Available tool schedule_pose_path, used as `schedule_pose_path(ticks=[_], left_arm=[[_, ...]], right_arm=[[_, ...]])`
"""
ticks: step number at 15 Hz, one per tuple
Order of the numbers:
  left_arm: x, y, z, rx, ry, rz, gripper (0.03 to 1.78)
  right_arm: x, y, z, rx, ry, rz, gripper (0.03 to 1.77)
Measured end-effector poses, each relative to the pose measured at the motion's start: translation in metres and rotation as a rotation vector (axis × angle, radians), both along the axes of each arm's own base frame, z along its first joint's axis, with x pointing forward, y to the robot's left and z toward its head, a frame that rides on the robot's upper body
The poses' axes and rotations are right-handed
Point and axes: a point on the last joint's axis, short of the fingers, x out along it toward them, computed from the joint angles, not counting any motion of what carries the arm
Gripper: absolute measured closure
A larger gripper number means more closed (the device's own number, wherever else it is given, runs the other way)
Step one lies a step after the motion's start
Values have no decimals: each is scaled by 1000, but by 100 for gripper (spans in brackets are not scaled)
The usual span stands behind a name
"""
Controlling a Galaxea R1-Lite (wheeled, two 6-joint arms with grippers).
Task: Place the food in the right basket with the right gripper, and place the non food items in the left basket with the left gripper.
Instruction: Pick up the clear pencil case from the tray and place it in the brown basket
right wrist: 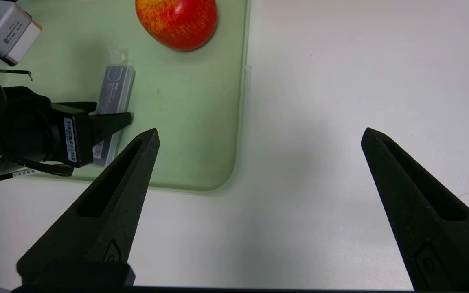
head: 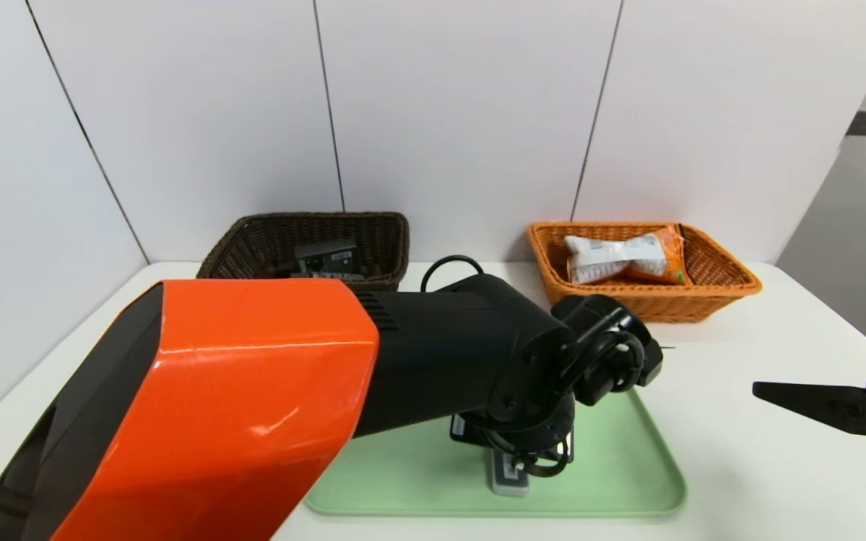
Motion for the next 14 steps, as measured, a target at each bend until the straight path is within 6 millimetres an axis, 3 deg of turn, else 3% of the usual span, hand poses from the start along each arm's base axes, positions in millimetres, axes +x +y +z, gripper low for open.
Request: schedule_pose_path(ticks=[3,10,14], left_arm=[[0,-1,-2,4,2,0,126],[-1,1,4,-7,-3,-4,126],[-2,17,43,-70,-69,-19,126]], right_arm=[[0,0,0,1,-1,1,9],[0,0,0,0,-3,4,9],[0,0,1,3,-5,-2,9]])
